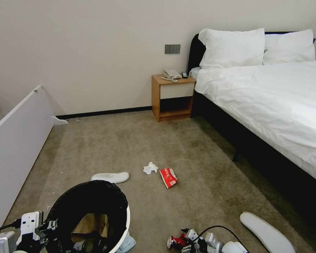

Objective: Pick up the trash bin, then pick up the garbage from the floor and place it into the trash bin.

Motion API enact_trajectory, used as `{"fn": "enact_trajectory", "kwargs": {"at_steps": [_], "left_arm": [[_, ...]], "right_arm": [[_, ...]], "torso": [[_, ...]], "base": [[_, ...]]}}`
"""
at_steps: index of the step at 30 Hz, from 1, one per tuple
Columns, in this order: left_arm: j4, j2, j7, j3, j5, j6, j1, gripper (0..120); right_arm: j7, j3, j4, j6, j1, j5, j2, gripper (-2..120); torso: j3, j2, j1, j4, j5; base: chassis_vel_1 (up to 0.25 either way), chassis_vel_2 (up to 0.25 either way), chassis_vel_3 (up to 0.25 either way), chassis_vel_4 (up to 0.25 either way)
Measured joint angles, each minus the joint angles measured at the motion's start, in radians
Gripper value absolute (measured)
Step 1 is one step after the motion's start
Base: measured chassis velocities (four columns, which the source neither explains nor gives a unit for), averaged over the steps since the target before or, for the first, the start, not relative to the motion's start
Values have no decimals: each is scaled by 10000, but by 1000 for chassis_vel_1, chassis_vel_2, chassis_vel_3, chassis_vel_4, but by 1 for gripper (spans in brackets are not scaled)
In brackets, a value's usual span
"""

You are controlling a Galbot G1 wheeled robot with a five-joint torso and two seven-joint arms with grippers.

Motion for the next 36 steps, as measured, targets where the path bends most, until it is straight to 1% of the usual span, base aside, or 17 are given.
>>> {"fn": "enact_trajectory", "kwargs": {"at_steps": [1, 2, 3, 4, 5, 6, 8, 10, 24, 26, 30, 31, 32, 34, 36], "left_arm": [[0, 0, 4, -5, -5, -1, 6, 3], [0, 0, 4, -5, -5, -1, 6, 3], [0, 1, 6, -11, -6, -2, 6, 3], [0, 3, 6, -14, -7, -2, 6, 3], [0, 3, 6, -14, -7, -2, 6, 3], [-1, 12, 10, -19, -14, -2, -1, 3], [-1, 15, 10, -19, -16, -3, -8, 3], [-1, 18, 10, -19, -18, -2, -23, 3], [-1, 49, 7, 2, -26, -2, -57, 3], [5, 61, 7, 10, -28, -2, -52, 3], [4, 69, 5, 53, -29, -3, -42, 3], [2, 82, 6, 86, -29, -3, -30, 3], [2, 82, 6, 86, -29, -3, -30, 3], [-4, 146, 5, 139, -36, -3, -20, 3], [-7, 161, 4, 146, -48, -2, -22, 3]], "right_arm": [[-16, -1, -81, 1, 26, 1, 104, 67], [-16, -1, -81, 1, 26, 1, 104, 67], [-25, -1, -109, 3, 35, 2, 141, 61], [-29, -1, -115, 4, 36, 4, 146, 57], [-29, -1, -115, 4, 36, 4, 146, 57], [-41, -2, -119, 6, 35, 5, 142, 50], [-49, 5, -116, 9, 23, 7, 123, 49], [-88, 80, -78, 30, -68, -2, 35, 42], [-97, 588, 359, 31, -489, -141, -262, 41], [-62, 842, 749, 35, -597, -141, -440, 41], [-20, 1196, 1189, 112, -707, -140, -527, 41], [18, 1419, 1536, 201, -780, -77, -599, 41], [18, 1419, 1536, 201, -780, -77, -599, 41], [108, 1786, 2350, 301, -938, 236, -834, 41], [127, 1852, 2550, 309, -974, 330, -897, 41]], "torso": [[0, 0, 0, 0, 3], [0, 0, 0, 0, 3], [0, 0, 0, 1, 1], [0, 0, 0, 0, 0], [0, 0, 0, 0, 0], [0, 0, 0, 0, 1], [0, 0, 0, 1, 3], [0, 0, 0, 1, 3], [0, 0, 0, -1, 4], [0, 0, 0, -2, 1], [0, -1, 0, -2, 3], [0, 0, 0, 2, 3], [0, 0, 0, 2, 3], [0, -1, 0, 1, 3], [0, 0, 0, 0, 3]], "base": [[0, 0, 0, 0], [0, 0, 0, 0], [0, 0, 0, 0], [0, 0, 0, 0], [0, 0, 0, 0], [0, 0, 0, 0], [0, 0, 0, 0], [0, 0, 0, 0], [0, 0, 0, 0], [0, 0, 0, 0], [0, 0, 0, 0], [0, 0, 0, 0], [0, 0, 0, 0], [0, 0, 0, 0], [0, 0, 0, 0]]}}
